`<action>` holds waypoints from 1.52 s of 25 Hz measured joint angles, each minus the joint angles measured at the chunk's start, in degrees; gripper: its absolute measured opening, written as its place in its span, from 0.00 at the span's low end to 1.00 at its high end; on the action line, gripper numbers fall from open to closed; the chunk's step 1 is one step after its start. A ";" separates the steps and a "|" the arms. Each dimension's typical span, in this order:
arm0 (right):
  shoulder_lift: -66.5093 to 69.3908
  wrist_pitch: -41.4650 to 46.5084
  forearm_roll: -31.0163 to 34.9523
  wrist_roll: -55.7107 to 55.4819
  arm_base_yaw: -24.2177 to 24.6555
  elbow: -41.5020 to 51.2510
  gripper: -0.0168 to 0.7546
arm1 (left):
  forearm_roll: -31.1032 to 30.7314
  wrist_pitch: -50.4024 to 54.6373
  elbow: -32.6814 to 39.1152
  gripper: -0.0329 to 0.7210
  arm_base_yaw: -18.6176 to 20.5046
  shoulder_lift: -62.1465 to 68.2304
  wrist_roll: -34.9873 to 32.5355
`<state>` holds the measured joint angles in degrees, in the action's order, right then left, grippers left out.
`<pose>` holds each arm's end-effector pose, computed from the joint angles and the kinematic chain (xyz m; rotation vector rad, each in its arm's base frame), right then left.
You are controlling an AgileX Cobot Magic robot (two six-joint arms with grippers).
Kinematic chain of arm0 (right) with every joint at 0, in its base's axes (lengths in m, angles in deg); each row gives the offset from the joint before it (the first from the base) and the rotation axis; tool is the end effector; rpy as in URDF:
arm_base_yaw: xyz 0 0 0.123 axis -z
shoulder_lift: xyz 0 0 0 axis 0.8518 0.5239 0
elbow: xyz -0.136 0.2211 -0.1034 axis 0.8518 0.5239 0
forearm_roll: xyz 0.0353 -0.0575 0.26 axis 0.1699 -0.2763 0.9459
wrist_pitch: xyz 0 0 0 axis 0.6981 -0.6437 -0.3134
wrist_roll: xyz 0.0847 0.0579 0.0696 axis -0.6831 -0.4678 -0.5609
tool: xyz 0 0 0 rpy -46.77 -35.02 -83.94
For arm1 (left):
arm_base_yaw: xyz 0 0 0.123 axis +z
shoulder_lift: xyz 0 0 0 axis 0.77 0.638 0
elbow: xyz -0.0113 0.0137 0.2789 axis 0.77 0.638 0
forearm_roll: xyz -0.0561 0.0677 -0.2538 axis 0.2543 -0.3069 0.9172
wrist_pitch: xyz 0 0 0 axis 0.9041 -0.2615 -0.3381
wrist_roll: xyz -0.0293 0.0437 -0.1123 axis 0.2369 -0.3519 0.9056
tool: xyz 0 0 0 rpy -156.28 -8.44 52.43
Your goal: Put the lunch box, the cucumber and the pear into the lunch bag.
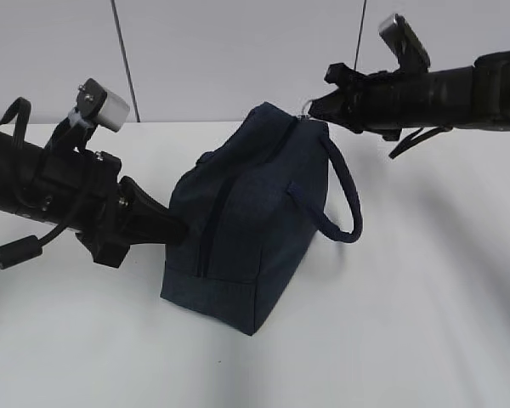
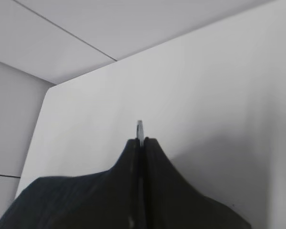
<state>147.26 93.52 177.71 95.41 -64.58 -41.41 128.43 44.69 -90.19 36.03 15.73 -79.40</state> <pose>0.4764 0.1208 0.1690 0.1127 2.0967 1.0259 0.2937 -0.1639 0.1670 1.2115 2.0501 -0.8302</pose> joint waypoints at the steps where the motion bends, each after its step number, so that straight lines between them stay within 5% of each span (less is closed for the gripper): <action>1: 2.07 1.61 0.00 -2.22 0.98 -0.92 0.03 | 0.00 0.00 0.00 0.03 0.00 0.00 0.07; 11: 8.71 7.60 -0.83 -8.00 2.94 -4.16 0.06 | -0.73 -1.14 0.00 0.03 0.00 -1.04 1.63; 14: 8.95 11.35 -1.06 -5.49 3.71 -5.90 0.33 | -3.53 -0.94 0.00 0.09 0.00 -2.14 5.01; 17: 8.95 16.98 -1.43 -5.09 4.19 -8.95 0.67 | -7.12 0.12 0.00 0.29 0.00 -4.05 9.81; 20: 8.23 20.37 -4.24 -5.46 4.71 -11.37 0.73 | -11.18 0.92 0.00 0.47 0.00 -6.84 14.92; 24: 4.07 21.36 -19.36 -10.28 5.42 -13.44 0.69 | -18.06 0.99 0.00 0.51 0.00 -11.78 22.42; 32: -9.99 23.46 -58.35 -30.60 4.85 -13.68 0.59 | -46.72 -3.02 0.11 0.51 -0.11 -26.04 56.26; 38: -21.35 25.86 -79.14 -48.58 1.68 -8.71 0.50 | -58.89 0.00 0.18 0.47 -0.11 -36.24 75.79</action>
<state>125.91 119.38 98.56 46.84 -62.91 -50.12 69.54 44.69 -90.01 35.92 -20.51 -3.61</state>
